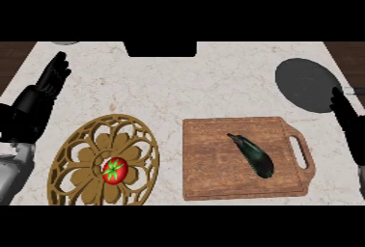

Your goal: Pick the eggplant from the cutting board and place it in the pan

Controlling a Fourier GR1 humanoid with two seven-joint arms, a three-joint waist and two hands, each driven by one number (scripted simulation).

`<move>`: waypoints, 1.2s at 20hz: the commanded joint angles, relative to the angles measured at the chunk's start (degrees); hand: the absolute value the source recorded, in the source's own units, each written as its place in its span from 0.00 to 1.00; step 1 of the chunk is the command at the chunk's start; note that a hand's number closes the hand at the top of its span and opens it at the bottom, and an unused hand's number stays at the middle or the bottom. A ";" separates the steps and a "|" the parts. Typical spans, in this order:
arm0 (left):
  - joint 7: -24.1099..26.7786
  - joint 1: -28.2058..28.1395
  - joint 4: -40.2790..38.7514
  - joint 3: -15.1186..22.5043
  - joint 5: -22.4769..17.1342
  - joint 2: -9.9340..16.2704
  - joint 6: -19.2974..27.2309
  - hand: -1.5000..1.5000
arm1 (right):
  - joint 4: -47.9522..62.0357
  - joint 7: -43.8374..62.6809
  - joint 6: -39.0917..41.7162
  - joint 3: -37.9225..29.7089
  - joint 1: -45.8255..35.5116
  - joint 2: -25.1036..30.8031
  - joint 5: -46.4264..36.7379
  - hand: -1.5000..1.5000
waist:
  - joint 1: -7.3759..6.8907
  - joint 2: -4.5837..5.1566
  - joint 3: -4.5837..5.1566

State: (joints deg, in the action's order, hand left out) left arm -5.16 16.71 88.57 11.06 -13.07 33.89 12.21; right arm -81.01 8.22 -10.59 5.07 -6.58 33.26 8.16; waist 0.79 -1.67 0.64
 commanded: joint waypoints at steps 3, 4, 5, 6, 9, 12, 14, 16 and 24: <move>1.45 0.30 -0.01 0.45 -0.82 -3.97 1.30 0.50 | -0.68 -2.34 19.85 10.71 -4.17 -5.31 8.09 1.00 | -5.24 2.98 -0.84; 0.66 1.01 0.81 0.23 -1.43 -4.37 1.58 0.50 | -0.98 -2.87 24.45 13.33 -4.21 -6.61 10.04 1.00 | -7.02 3.27 -1.08; 1.37 0.71 0.53 0.48 -1.86 -5.30 1.48 0.50 | -1.19 -3.24 28.03 15.89 -4.94 -8.13 11.33 1.00 | -9.32 4.28 -1.16; 1.33 1.18 0.65 0.07 -2.15 -5.21 1.42 0.50 | -1.98 -3.32 32.14 18.68 -5.24 -9.48 12.96 1.00 | -11.06 4.62 -1.27; 0.07 -0.53 -2.05 0.25 -3.38 -9.15 3.87 0.50 | 0.76 -17.78 43.06 15.21 -7.30 -2.09 11.70 0.00 | -3.98 2.92 -1.06; 2.65 -2.01 -4.59 -0.76 -3.50 -9.35 3.12 0.50 | 7.77 -29.11 47.78 8.77 -10.92 4.49 8.30 0.00 | -2.93 2.74 -0.94; 2.78 -1.54 -4.13 -0.75 -2.58 -9.33 3.79 0.50 | 12.38 -34.86 51.07 7.23 -14.47 7.01 5.54 0.00 | -3.57 2.73 -0.98; 3.82 -1.37 -5.03 0.33 -2.47 -11.38 3.69 0.50 | 16.85 -36.99 54.00 5.46 -20.58 9.05 4.52 0.00 | -3.98 2.86 -0.89; 2.82 -0.09 -5.60 1.12 -1.44 -12.32 3.97 0.50 | 18.74 -37.61 63.09 12.36 -35.37 18.45 -5.90 0.00 | -5.89 2.91 -0.74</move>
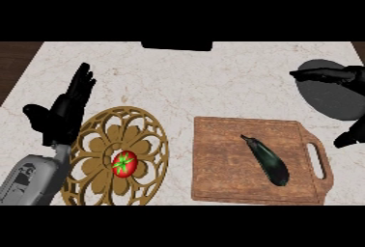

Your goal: Pick the eggplant from the cutting board and place it in the pan

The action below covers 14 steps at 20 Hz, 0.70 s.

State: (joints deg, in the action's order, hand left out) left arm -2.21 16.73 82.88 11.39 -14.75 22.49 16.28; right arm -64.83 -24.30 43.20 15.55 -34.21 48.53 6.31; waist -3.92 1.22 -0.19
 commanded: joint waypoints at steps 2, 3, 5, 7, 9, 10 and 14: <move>-0.22 0.83 0.51 1.66 1.36 -2.01 0.84 0.50 | 4.97 -6.26 10.31 4.56 -9.81 2.02 -6.35 0.00 | -0.55 -0.01 0.06; -0.10 2.13 -1.99 0.52 0.78 -1.91 0.24 0.50 | 6.28 -6.47 9.70 5.79 -11.39 0.21 -7.28 0.00 | -0.40 0.25 0.08; 0.75 0.12 -2.19 -1.34 -0.41 -0.30 -1.54 0.50 | 7.77 -6.26 10.64 5.56 -15.31 -0.22 -6.85 0.00 | 0.31 -0.23 0.15; 0.64 2.07 -3.58 -2.15 -0.42 0.22 -2.31 0.50 | 9.25 -8.39 7.73 6.95 -17.48 -2.48 -9.34 0.00 | 0.38 -0.02 0.12; 2.72 -1.65 -2.49 -1.89 0.08 -0.94 -1.55 0.50 | 9.70 -10.84 4.30 9.12 -16.68 -4.08 -12.74 0.00 | 0.81 -0.36 0.12; 0.10 -1.14 -0.26 -1.53 0.44 -0.02 -1.35 0.50 | 9.63 -7.30 7.13 8.68 -20.39 -4.53 -10.67 0.00 | 0.98 -0.69 0.16; 2.80 0.32 -4.24 -2.55 0.86 -2.05 -0.89 0.50 | 11.18 -8.04 6.83 11.35 -19.79 -8.55 -10.26 0.00 | 1.99 -0.39 0.18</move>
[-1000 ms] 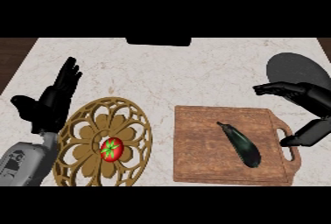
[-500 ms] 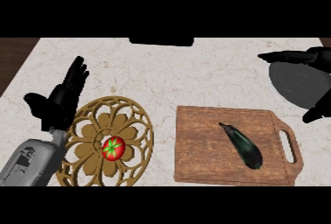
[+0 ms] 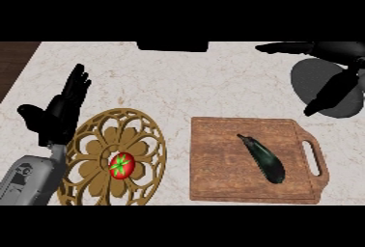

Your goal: Pick the eggplant from the cutting board and place it in the pan

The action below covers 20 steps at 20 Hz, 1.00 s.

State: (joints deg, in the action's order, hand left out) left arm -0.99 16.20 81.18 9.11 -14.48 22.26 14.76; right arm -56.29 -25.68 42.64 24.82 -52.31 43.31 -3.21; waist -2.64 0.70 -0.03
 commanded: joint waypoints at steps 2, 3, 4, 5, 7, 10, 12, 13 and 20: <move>1.08 -1.86 -0.33 -1.84 -1.02 0.83 -1.54 0.50 | 0.45 -4.85 12.47 2.33 -2.40 -2.16 2.80 0.00 | 0.84 -0.43 0.06; 0.33 -0.68 0.13 -0.17 -0.32 -1.65 -0.09 0.50 | 0.58 -5.35 10.56 4.20 -1.57 -4.06 1.31 0.00 | 0.82 -0.24 0.01; -1.23 0.54 -0.56 -0.78 0.22 -0.70 0.46 0.50 | -0.18 -6.86 10.98 4.31 0.09 -3.33 2.14 0.00 | 1.44 -0.30 -0.02; -0.57 0.40 -1.01 0.23 1.41 -1.29 0.80 0.50 | 0.56 -4.55 12.45 4.27 -2.30 -4.35 3.44 0.00 | 1.24 -0.28 0.02; 2.75 -1.97 -1.43 -0.40 1.35 -2.64 1.17 0.50 | -1.33 -4.93 12.98 4.98 -1.72 -3.18 3.72 0.00 | 1.59 -0.38 0.04; -0.23 -0.62 -0.65 -1.86 0.73 -0.86 -0.03 0.50 | -4.90 -3.02 8.72 8.30 2.52 -4.09 0.43 0.00 | 2.19 -0.57 0.02; -0.01 -3.71 1.24 -2.00 0.65 -0.44 -0.81 0.50 | -5.16 -0.15 10.79 7.20 0.52 -2.96 1.39 0.00 | 1.90 -0.72 0.04; -0.66 -2.80 2.49 -0.77 2.60 -1.62 1.15 0.50 | -5.21 0.00 9.80 7.42 1.02 -3.32 0.23 0.00 | 1.99 -0.70 0.02; -3.18 -2.15 3.06 -3.22 2.87 -1.55 -0.41 0.50 | -3.78 5.40 6.90 5.89 1.47 -7.14 -4.19 0.00 | 1.98 -0.68 0.03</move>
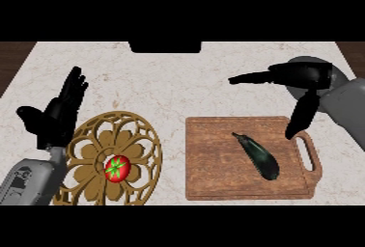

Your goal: Pick the eggplant from the cutting board and place it in the pan

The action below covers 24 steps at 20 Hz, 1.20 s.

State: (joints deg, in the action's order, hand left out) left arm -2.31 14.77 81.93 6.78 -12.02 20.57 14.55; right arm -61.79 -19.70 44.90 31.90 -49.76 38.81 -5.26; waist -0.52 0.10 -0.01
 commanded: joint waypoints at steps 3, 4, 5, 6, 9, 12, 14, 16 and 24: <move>-4.67 1.66 3.25 -0.89 0.02 0.14 -0.35 0.50 | 5.67 -7.66 2.01 2.96 0.96 -2.54 -7.53 0.00 | -0.55 0.15 -0.05; 3.05 -0.82 -2.97 -2.42 -0.75 -0.28 -3.36 0.50 | 5.44 -10.69 4.55 2.58 0.25 0.90 -7.70 0.00 | -0.22 0.27 0.01; -0.62 -0.73 1.96 -0.41 1.53 -0.91 -0.31 0.50 | 6.01 -10.04 4.81 2.98 -0.34 -0.47 -7.85 0.00 | -0.49 0.13 -0.02; -0.55 -1.41 2.18 0.00 1.75 -1.54 -0.40 0.50 | 6.15 -8.36 3.89 3.20 -0.12 -2.42 -8.14 0.00 | -0.42 0.09 -0.01; -0.65 -1.25 1.43 -1.94 0.66 0.03 -2.01 0.50 | 6.37 -10.96 3.52 6.30 1.05 -2.49 -9.88 0.00 | -0.53 0.13 -0.01; -0.46 -2.15 3.82 -1.04 1.62 -1.28 -0.85 0.50 | 9.04 -12.87 0.77 8.62 1.07 -5.43 -11.87 0.00 | -1.20 0.25 -0.04; -3.03 -1.50 3.94 -0.31 3.26 -1.25 0.16 0.50 | 4.52 -14.16 3.02 8.73 1.30 -1.74 -11.85 0.00 | -0.19 -0.06 -0.02; -1.50 -1.38 2.12 -1.83 1.22 -0.68 -2.73 0.50 | 8.98 -16.75 3.78 9.11 -1.35 -1.70 -12.48 0.00 | -0.89 0.26 -0.01; -2.14 -2.03 3.52 -3.21 1.79 -1.26 -3.55 0.50 | 5.40 -13.06 -4.27 13.86 1.19 -4.84 -21.46 0.00 | -0.16 -0.04 0.01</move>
State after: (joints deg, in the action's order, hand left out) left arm -3.75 13.17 84.18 4.06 -10.08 19.18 11.95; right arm -56.63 -28.88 36.94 44.13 -47.62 34.26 -22.47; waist -0.70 0.14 -0.01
